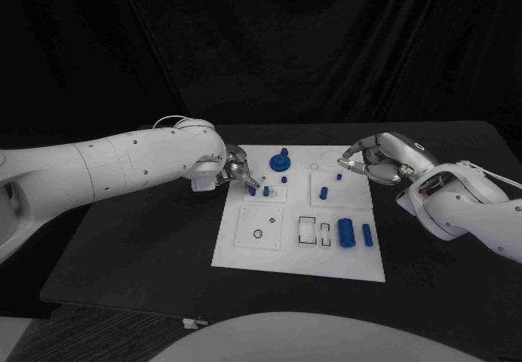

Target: Assemble the parts on the task board

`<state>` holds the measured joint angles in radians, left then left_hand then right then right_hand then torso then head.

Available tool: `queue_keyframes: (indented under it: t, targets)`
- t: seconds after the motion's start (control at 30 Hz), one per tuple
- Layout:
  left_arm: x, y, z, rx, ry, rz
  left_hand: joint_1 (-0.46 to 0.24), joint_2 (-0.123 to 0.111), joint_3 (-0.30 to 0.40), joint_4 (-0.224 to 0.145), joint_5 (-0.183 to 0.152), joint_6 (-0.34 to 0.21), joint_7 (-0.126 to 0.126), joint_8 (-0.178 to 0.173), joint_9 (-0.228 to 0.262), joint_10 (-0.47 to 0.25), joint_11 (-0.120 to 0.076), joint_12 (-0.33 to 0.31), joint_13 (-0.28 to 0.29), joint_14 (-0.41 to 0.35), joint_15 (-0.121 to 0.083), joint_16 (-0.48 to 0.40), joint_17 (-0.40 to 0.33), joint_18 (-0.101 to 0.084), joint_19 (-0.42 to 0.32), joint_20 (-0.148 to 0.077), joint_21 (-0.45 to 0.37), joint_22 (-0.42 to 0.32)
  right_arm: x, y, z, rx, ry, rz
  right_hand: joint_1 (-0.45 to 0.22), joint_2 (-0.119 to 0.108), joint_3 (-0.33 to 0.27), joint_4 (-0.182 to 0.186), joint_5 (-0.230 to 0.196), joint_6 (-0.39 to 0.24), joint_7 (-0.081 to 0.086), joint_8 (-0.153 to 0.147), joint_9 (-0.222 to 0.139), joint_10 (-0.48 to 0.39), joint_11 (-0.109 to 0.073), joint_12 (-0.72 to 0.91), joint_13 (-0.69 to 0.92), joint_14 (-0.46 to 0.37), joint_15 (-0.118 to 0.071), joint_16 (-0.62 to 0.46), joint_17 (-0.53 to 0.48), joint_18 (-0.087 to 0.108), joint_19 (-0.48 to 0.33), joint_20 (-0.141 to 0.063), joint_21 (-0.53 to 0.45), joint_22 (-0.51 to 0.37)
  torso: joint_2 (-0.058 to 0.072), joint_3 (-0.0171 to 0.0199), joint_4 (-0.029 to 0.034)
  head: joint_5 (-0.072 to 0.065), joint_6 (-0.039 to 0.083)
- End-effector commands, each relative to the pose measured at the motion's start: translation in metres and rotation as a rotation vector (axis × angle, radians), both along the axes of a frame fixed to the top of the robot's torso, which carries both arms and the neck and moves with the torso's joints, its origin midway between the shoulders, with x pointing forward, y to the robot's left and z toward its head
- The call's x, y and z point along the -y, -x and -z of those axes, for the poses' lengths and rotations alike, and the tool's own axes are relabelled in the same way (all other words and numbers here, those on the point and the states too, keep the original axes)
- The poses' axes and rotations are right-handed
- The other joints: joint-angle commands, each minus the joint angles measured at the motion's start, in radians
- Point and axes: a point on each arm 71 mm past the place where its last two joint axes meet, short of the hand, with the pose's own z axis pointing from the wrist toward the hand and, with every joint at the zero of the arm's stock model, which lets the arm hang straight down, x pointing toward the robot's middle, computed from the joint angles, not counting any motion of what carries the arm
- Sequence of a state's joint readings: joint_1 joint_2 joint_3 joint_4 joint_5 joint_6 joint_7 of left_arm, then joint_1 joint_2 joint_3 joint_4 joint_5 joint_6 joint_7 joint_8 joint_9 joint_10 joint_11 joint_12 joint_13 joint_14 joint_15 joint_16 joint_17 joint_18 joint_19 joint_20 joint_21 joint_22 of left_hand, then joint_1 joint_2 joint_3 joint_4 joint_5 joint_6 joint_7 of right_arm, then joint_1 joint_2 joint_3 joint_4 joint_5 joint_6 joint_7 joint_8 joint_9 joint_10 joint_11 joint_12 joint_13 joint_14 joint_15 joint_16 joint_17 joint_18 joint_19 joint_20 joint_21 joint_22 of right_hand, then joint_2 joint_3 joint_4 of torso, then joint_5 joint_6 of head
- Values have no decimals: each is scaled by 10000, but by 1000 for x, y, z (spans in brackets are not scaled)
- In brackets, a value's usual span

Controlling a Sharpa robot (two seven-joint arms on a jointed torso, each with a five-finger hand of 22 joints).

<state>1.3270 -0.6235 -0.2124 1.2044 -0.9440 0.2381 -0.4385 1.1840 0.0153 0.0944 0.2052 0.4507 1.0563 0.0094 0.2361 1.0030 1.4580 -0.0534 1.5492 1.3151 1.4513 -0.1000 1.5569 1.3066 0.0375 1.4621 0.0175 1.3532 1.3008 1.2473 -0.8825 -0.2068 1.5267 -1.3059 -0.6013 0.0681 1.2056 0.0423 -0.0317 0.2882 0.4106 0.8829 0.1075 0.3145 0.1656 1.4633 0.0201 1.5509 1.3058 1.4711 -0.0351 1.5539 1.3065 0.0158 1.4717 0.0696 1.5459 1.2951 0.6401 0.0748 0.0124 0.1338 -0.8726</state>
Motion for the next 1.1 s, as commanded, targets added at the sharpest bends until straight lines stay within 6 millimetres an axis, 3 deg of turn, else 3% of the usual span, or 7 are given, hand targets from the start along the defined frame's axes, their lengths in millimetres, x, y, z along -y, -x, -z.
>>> queue_keyframes:
  t: [0.03, 0.27, 0.5, 1.1]
  targets:
    - [2, 1, 1, -53, 125, 190, 148, -196, 529, -170, 158, 310, -22, -114, -169, 1128, -80, 216, 2557, 1195, -83, 139, 2642, 92, 233, -109, -46, 2083, 0, 0, 1, -10, 35, 79, 212, 31, 86, -56, 215, 50, -34, -53, 146, 1075, 45, 199, 2650, 997, -71, 169, 2643, -117, 911, -17, 115, 2702, -2, 2, 2, 9, 0]
    - [1, 2, 0, 139, 221, 67, 215, -288, 891, -352, 187, 435, -43, -179, -269, 1128, -104, 216, 2557, 1195, -106, 139, 2642, 91, 243, -132, -40, 2085, 0, 0, 1, -15, 37, 81, 225, 26, 90, -60, 226, 53, -34, -53, 147, 1075, 45, 199, 2650, 997, -72, 169, 2643, -118, 913, -17, 118, 2704, 4, 1, 4, 22, 0]
    - [-1, 2, -1, 312, 333, -22, 210, -552, 1620, -708, 744, 505, -38, -277, -356, 1128, -117, 216, 2557, 1195, -126, 139, 2642, 87, 258, -159, -33, 2087, 0, -1, 2, -52, 55, 100, 243, 20, 96, -66, 243, 54, -35, -54, 148, 1075, 43, 199, 2650, 997, -72, 169, 2643, -113, 904, -17, 103, 2698, -4, 2, 8, 46, 0]
    - [-4, 6, -9, 1346, 1150, -296, 103, -872, 2716, -1300, 951, 409, 31, -357, -329, 1128, -82, 216, 2557, 1195, -107, 139, 2642, 93, 248, -150, -83, 2077, 1, -1, 3, -76, 79, 169, 243, 20, 96, -66, 243, 54, -35, -54, 148, 1075, 43, 199, 2650, 997, -72, 169, 2643, -113, 904, -17, 103, 2698, 0, -3, 6, 41, 0]
